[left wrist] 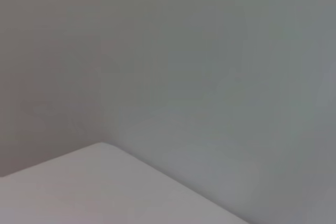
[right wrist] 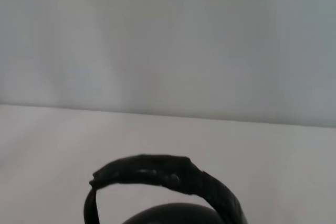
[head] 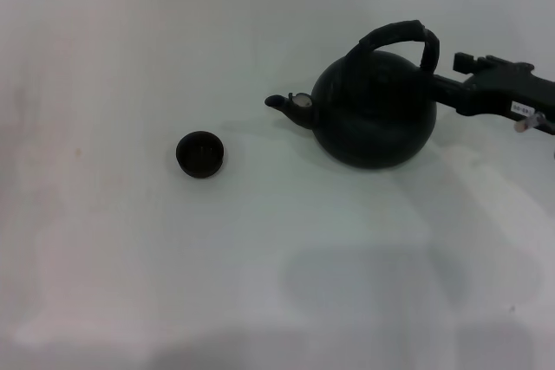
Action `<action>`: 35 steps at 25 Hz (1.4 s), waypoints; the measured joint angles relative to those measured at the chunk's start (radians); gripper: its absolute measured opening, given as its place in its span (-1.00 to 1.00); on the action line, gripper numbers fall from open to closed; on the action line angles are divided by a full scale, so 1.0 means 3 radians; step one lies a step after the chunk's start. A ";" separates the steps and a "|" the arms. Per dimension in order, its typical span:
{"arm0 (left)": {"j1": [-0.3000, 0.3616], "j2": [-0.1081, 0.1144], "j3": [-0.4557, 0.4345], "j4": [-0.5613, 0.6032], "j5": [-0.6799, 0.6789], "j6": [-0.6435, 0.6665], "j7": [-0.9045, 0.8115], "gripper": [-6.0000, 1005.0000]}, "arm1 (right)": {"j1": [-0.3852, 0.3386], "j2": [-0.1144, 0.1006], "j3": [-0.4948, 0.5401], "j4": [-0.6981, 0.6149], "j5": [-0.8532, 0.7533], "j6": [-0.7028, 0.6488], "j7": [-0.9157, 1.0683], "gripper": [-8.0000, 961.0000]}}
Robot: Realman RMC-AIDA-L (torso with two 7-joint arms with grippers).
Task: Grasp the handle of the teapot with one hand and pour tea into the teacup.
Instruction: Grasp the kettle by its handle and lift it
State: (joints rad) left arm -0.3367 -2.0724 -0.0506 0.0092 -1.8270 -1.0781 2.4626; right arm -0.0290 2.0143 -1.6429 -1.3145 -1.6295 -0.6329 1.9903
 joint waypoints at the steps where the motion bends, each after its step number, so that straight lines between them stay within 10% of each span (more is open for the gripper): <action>1: 0.0001 0.0000 0.0000 0.0000 -0.0011 0.0000 0.0000 0.78 | 0.0032 0.0002 -0.0001 0.0017 0.0000 0.0003 0.0000 0.50; 22: 0.0028 -0.0005 0.0000 0.0000 -0.0153 -0.0017 -0.0007 0.78 | 0.0339 -0.0009 0.0205 0.0375 0.0169 -0.0199 0.0021 0.21; 25: 0.0026 -0.0003 0.0000 0.0000 -0.0155 -0.0027 -0.0007 0.78 | 0.0340 -0.0010 0.0231 0.0382 0.0175 -0.0232 0.0022 -0.28; 35: 0.0030 -0.0006 0.0000 -0.0004 -0.0159 -0.0038 -0.0007 0.78 | 0.0390 -0.0006 0.0227 0.0234 0.0179 -0.0287 0.0029 -0.53</action>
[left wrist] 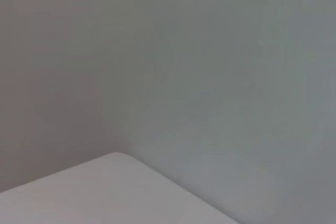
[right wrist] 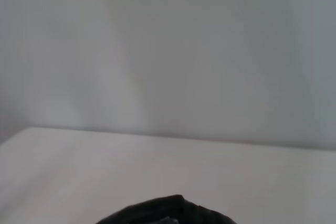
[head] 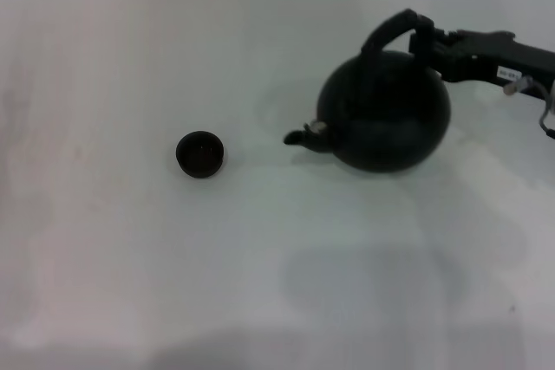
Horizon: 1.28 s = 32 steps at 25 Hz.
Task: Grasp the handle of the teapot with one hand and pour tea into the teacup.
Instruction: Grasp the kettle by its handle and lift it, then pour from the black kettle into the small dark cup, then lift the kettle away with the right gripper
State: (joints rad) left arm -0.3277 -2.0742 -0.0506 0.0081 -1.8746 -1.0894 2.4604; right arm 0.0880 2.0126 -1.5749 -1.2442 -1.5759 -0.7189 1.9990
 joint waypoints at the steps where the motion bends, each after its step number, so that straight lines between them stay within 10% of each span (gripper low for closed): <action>1: 0.0000 0.0000 0.0000 -0.0001 0.0000 0.0000 0.0000 0.78 | 0.0027 0.0000 -0.0007 -0.0035 0.0001 -0.0029 0.0002 -0.53; 18: 0.0004 -0.0013 0.0030 -0.0067 0.0123 -0.0054 0.0018 0.78 | 0.0753 0.0000 -0.0452 -0.0024 -0.0048 0.0344 -0.0081 -0.59; 32: 0.0001 -0.0004 0.0031 -0.0059 0.0385 -0.0128 0.0026 0.78 | 0.0794 0.0002 -0.1125 -0.0109 -0.0055 0.1196 -0.0726 -0.65</action>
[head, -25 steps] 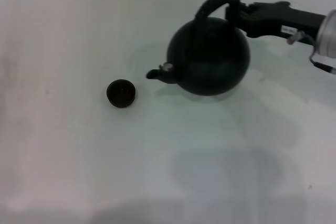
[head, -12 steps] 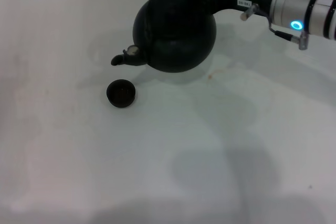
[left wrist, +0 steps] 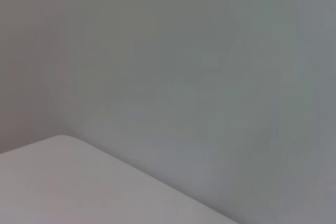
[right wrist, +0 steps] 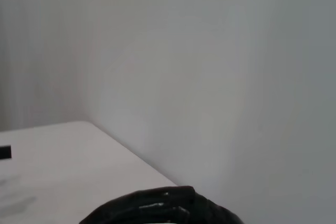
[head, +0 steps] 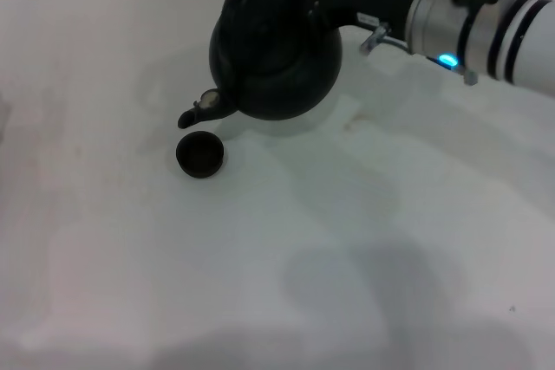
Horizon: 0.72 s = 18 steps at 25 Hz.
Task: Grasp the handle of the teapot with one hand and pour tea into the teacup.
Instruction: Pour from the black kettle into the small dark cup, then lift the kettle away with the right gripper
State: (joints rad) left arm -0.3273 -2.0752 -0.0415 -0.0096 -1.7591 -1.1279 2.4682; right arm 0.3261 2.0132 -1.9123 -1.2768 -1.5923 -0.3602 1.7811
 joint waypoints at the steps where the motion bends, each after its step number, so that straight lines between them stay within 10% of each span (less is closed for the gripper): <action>1: 0.0001 0.0000 0.0000 0.0000 0.0001 0.0000 0.0000 0.78 | 0.0000 0.0001 -0.0061 -0.0010 0.0000 0.0070 -0.0061 -0.65; 18: 0.0002 -0.0007 0.0000 -0.0020 0.0002 0.0000 0.0000 0.78 | 0.0007 0.0008 -0.0822 -0.0054 0.0001 0.1138 -0.0973 -0.72</action>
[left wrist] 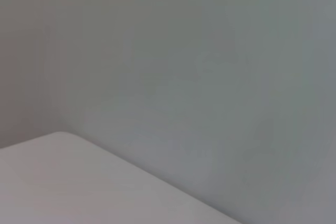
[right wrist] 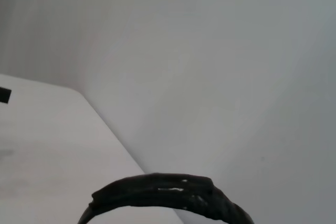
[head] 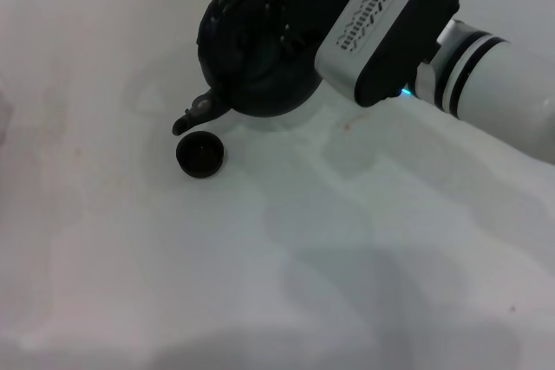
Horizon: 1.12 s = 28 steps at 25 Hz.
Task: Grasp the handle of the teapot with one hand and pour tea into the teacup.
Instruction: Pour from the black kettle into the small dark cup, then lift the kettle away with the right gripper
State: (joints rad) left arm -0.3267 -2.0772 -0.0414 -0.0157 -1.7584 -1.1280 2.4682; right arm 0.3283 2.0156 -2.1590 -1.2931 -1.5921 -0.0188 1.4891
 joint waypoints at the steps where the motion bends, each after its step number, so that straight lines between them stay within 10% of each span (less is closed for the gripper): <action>1: 0.0000 0.0000 0.0000 -0.0002 -0.0003 0.0000 0.0000 0.78 | 0.0000 0.0000 -0.0023 0.0000 0.0000 0.0043 -0.0034 -0.72; 28: 0.0005 -0.0003 -0.0019 -0.0004 -0.0017 0.0002 -0.0019 0.78 | -0.0034 -0.0003 -0.0511 0.0073 -0.0249 0.0782 -0.0418 -0.76</action>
State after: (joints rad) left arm -0.3252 -2.0781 -0.0472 -0.0168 -1.7635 -1.1274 2.4626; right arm 0.3181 2.0146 -2.3122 -1.2711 -1.6669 0.2158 1.3636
